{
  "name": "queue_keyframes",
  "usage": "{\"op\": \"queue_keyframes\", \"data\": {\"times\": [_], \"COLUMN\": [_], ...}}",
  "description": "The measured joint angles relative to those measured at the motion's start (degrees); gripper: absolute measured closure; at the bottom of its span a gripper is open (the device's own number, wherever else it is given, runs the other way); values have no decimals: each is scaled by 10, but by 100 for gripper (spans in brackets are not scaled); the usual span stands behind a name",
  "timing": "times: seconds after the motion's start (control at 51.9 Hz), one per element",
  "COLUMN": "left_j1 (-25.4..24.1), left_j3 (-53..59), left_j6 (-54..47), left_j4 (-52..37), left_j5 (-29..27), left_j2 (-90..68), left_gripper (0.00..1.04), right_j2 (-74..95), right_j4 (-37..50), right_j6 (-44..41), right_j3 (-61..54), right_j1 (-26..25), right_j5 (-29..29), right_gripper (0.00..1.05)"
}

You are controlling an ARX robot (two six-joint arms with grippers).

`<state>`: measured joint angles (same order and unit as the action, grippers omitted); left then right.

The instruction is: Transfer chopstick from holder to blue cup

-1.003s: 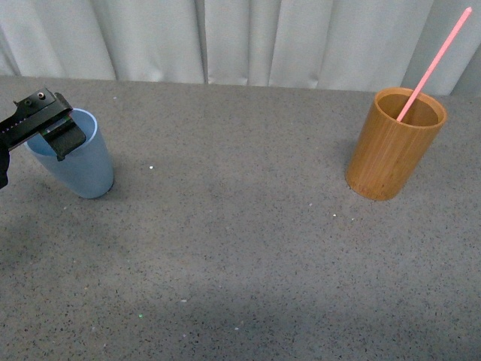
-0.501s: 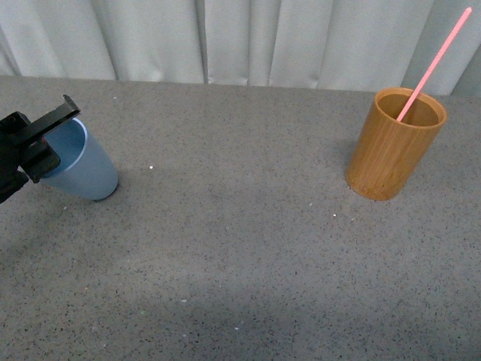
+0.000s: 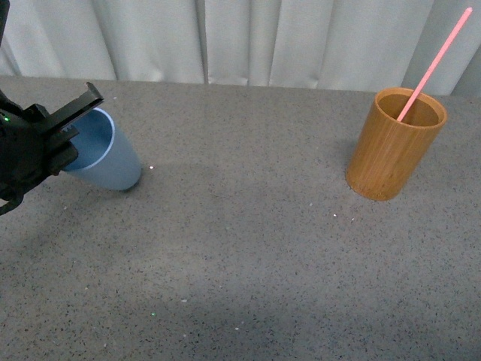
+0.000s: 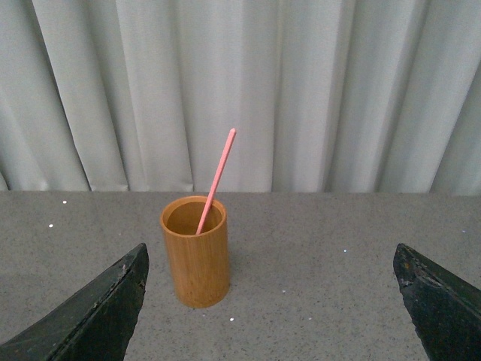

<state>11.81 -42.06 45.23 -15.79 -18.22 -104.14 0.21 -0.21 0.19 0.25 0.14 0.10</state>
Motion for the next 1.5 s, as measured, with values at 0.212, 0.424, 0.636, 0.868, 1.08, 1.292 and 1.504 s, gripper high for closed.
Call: {"op": "queue_keyframes", "data": {"times": [0.212,0.424,0.636,0.868,1.08,1.292,1.504], "left_j1": [52,108,151,181,203,209,206], "left_j3": [5,9,9,8,7,7,6], "left_j6": [-2,1,1,8,14,14,11], "left_j4": [1,12,29,47,61,64,65], "left_j5": [21,41,53,62,69,69,67], "left_j2": [8,8,8,19,25,25,22], "left_gripper": [101,101,101,101,101,101,101], "right_j2": [0,0,0,0,0,0,0], "right_j4": [0,0,0,0,0,0,0], "right_j6": [0,0,0,0,0,0,0], "right_j3": [0,0,0,0,0,0,0], "right_j1": [0,0,0,0,0,0,0], "right_j5": [0,0,0,0,0,0,0], "right_gripper": [10,10,10,10,10,10,10]}}
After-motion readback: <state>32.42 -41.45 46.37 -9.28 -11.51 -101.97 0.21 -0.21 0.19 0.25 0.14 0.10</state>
